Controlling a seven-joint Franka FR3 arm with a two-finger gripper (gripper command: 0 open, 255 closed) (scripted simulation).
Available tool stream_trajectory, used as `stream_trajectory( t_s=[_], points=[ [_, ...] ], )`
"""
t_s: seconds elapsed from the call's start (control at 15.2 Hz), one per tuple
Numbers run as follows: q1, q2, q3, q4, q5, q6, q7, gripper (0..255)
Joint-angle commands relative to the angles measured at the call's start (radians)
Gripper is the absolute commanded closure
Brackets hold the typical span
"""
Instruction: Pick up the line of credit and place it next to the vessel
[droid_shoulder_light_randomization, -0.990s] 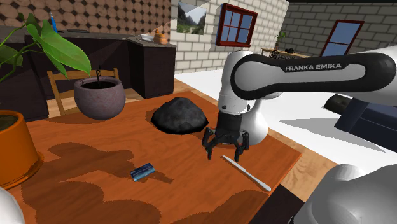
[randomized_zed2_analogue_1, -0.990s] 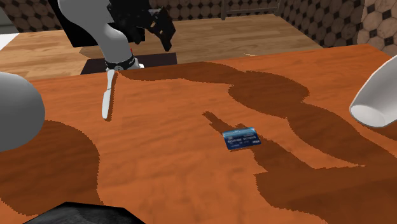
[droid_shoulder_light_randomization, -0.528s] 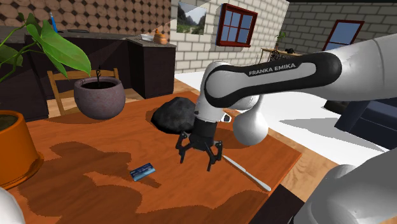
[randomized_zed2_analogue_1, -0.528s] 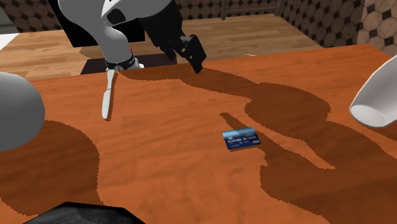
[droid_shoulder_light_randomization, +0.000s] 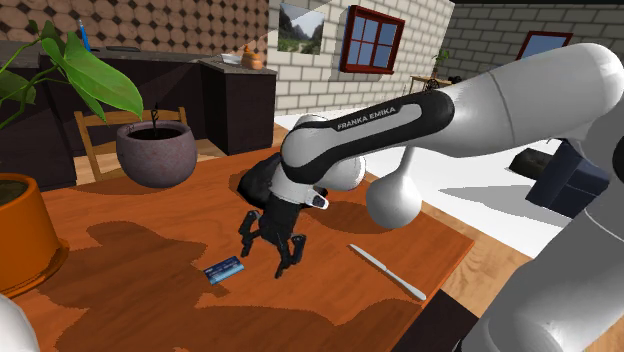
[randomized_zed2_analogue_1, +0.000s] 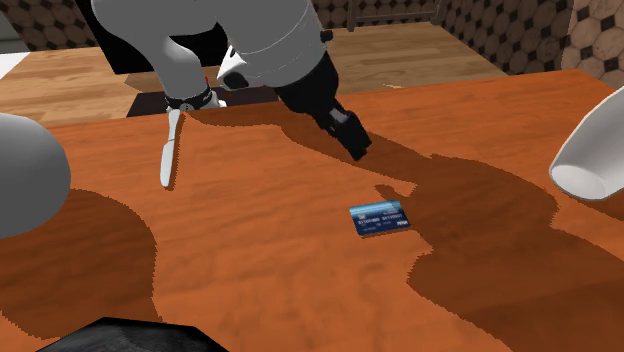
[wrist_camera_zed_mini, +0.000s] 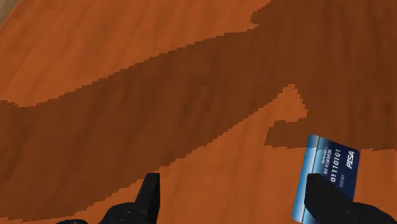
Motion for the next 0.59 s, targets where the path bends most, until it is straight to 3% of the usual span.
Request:
stream_trajectory(
  t_s=[0.0, 0.53],
  points=[
    [-0.001, 0.075, 0.011, 0.046, 0.003, 0.061, 0.067, 0],
    [0.039, 0.332, 0.009, 0.205, -0.013, 0.27, 0.276, 0]
  ],
)
